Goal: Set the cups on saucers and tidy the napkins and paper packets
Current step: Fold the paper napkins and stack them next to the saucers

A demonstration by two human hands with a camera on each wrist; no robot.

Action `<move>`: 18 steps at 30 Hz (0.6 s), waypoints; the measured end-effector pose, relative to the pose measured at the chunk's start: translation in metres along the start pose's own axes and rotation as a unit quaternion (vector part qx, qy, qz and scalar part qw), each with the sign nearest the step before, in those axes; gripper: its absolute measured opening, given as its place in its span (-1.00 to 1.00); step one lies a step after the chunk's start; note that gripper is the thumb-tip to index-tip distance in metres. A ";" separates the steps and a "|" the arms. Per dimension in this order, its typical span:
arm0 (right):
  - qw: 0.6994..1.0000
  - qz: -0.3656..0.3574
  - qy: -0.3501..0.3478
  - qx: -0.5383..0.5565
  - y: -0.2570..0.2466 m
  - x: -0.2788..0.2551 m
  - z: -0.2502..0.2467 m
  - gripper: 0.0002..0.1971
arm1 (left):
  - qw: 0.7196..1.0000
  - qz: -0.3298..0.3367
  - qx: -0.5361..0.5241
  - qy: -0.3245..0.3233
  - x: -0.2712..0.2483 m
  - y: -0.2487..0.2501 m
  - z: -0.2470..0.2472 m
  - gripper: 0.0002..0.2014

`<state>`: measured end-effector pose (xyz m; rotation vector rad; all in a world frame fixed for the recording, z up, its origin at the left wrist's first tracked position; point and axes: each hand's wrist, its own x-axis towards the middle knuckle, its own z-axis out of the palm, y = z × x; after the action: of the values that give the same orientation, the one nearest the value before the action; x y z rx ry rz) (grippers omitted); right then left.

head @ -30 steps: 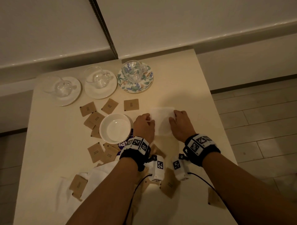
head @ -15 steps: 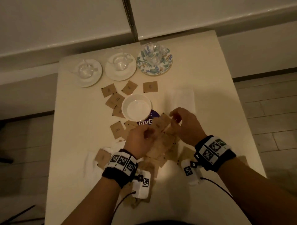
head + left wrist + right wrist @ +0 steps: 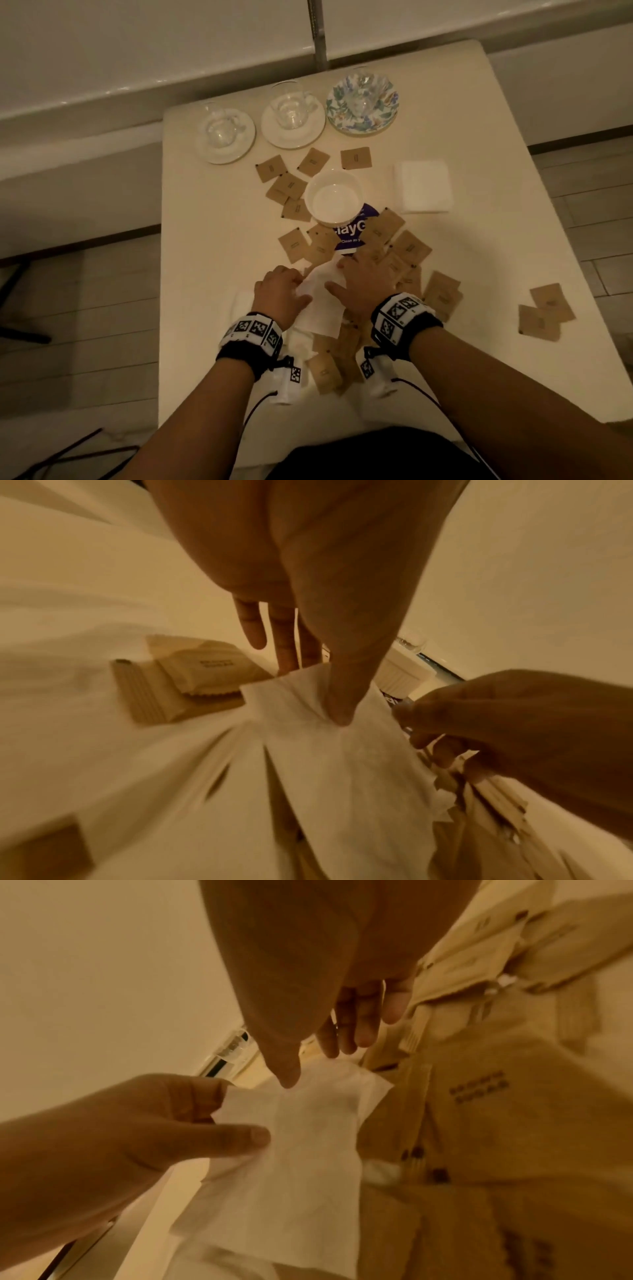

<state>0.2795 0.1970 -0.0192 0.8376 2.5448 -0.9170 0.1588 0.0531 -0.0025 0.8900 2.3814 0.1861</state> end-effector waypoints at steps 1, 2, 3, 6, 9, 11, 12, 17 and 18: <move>1.000 0.005 0.009 -0.001 -0.004 0.001 0.002 -0.42 | 1.000 0.008 -0.018 0.009 -0.001 -0.001 -0.001 -0.70; 1.000 0.006 0.022 0.005 -0.006 0.001 0.003 -0.44 | 0.999 0.018 -0.037 0.019 -0.003 -0.002 -0.001 -0.77; 0.999 0.003 0.039 0.018 -0.009 0.000 0.005 -0.45 | 0.997 0.030 -0.061 0.027 -0.005 -0.003 -0.003 -0.80; 0.986 -0.019 0.096 0.137 -0.012 -0.005 0.003 -0.32 | 0.986 0.069 -0.153 0.027 -0.011 -0.002 -0.010 -0.84; 0.976 -0.029 0.083 0.200 -0.014 -0.007 -0.008 -0.51 | 0.973 0.093 -0.209 0.018 -0.014 0.001 -0.020 -0.95; 0.980 -0.025 0.074 0.185 -0.013 -0.009 -0.016 -0.85 | 0.969 0.093 -0.227 0.013 -0.013 0.003 -0.026 -0.87; 0.975 -0.025 0.084 0.203 -0.011 -0.011 -0.020 -0.94 | 0.970 0.088 -0.225 0.010 -0.012 0.003 -0.027 -0.86; 0.956 0.009 0.113 0.271 0.002 -0.023 -0.038 -0.90 | 0.968 0.055 -0.245 -0.011 -0.008 0.003 -0.030 -0.61; 0.951 0.017 0.123 0.282 0.004 -0.025 -0.042 -0.93 | 0.968 0.055 -0.243 -0.016 -0.006 0.003 -0.031 -0.57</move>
<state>0.2976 0.2166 0.0214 1.2102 2.4772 -1.6637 0.1466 0.0541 0.0265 0.7745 2.1129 0.7564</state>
